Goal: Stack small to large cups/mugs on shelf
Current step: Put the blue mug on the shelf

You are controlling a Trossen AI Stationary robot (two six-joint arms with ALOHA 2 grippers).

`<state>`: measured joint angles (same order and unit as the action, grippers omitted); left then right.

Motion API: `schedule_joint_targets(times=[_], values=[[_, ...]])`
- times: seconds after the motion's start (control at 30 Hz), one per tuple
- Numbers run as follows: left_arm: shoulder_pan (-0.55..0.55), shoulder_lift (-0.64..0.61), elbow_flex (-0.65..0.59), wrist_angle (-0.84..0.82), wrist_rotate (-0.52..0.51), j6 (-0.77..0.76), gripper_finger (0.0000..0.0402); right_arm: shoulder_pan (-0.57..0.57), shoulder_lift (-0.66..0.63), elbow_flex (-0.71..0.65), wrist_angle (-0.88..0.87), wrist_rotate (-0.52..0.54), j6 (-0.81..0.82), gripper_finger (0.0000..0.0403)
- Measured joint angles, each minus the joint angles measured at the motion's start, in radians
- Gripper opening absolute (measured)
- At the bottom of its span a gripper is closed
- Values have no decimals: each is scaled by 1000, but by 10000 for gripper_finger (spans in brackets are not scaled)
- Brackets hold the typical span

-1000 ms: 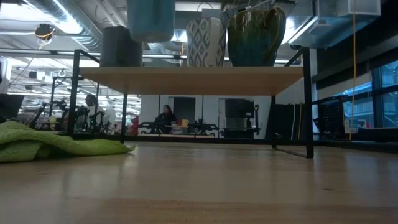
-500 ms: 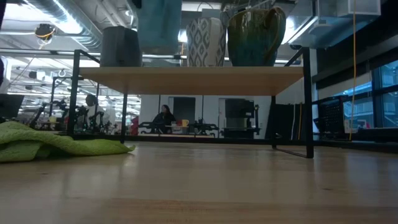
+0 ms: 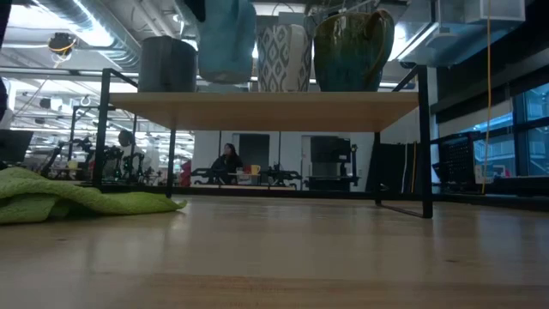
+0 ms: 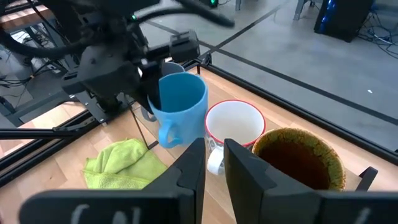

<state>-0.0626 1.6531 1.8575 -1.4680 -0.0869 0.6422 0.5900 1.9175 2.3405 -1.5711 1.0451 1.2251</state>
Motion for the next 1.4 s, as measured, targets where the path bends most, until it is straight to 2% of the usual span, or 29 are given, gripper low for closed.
schedule_joint_targets(times=[0.23,0.4,1.4], values=[[28,3,-78,27,-1,0,14,2,0,0,0,0,-13,61],[36,2,-78,79,1,19,15,2,0,0,0,0,-40,61],[96,2,-78,54,48,35,14,1,-25,1,0,9,-105,61]])
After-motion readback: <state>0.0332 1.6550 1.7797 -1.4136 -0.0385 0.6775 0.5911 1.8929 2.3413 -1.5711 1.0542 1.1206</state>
